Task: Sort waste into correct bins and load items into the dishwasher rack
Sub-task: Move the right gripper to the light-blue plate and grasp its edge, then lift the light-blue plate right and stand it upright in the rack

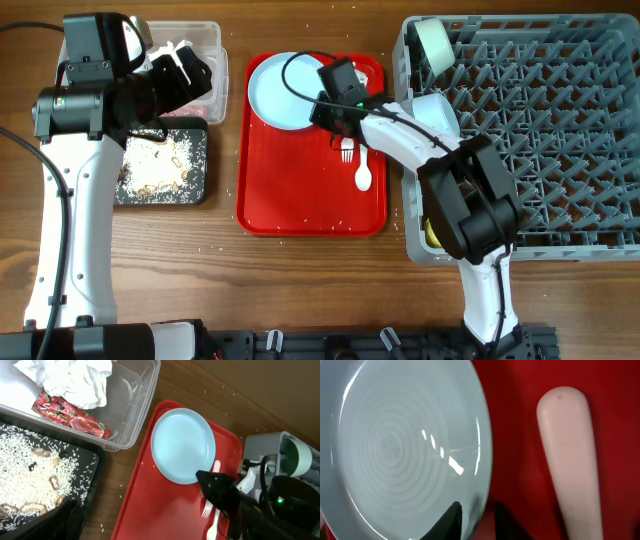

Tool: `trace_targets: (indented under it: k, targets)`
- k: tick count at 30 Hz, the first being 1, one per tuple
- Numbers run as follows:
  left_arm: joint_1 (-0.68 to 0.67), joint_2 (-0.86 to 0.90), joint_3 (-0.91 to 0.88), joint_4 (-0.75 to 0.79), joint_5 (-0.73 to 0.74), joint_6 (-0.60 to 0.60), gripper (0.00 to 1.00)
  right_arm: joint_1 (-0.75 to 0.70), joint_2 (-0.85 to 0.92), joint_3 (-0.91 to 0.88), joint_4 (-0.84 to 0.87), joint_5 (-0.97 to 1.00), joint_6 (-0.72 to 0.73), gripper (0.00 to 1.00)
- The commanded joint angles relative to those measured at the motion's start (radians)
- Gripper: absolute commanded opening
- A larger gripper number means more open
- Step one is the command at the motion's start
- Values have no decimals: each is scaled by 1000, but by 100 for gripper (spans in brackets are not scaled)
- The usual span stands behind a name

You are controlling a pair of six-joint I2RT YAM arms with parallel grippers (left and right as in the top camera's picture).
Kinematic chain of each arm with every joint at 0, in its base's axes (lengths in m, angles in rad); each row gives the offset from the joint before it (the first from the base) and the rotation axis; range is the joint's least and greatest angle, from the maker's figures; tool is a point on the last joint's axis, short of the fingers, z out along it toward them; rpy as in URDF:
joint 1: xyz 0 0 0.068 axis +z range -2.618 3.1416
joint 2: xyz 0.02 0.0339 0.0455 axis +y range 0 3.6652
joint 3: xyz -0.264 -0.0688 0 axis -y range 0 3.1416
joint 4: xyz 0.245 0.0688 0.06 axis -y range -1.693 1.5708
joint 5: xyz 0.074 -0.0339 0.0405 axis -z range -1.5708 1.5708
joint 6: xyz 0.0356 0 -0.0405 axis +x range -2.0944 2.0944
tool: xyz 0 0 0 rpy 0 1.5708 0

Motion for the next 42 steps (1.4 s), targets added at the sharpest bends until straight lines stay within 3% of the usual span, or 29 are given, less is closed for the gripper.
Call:
trace_targets:
  k: [1, 9, 14, 19, 24, 31, 37, 42]
  targets:
    - [8, 5, 4, 3, -10, 9, 100, 12, 30, 15, -39, 29, 40, 5]
    - [8, 5, 4, 3, -10, 9, 100, 4, 29, 132, -217, 71, -40, 5]
    - [8, 5, 4, 3, -10, 9, 100, 3, -17, 212, -296, 74, -224, 4]
    - [8, 5, 4, 2, -10, 9, 100, -3, -174, 221, -393, 89, -477, 4]
    - [8, 5, 4, 3, -10, 9, 100, -16, -380, 221, -523, 283, -569, 4]
    - [8, 5, 4, 3, -10, 9, 100, -66, -625, 221, -635, 703, -677, 4]
    - [8, 5, 4, 3, -10, 9, 100, -151, -683, 220, -669, 868, -875, 4]
    - [8, 5, 4, 3, -10, 8, 100, -252, -658, 219, -686, 890, -911, 4]
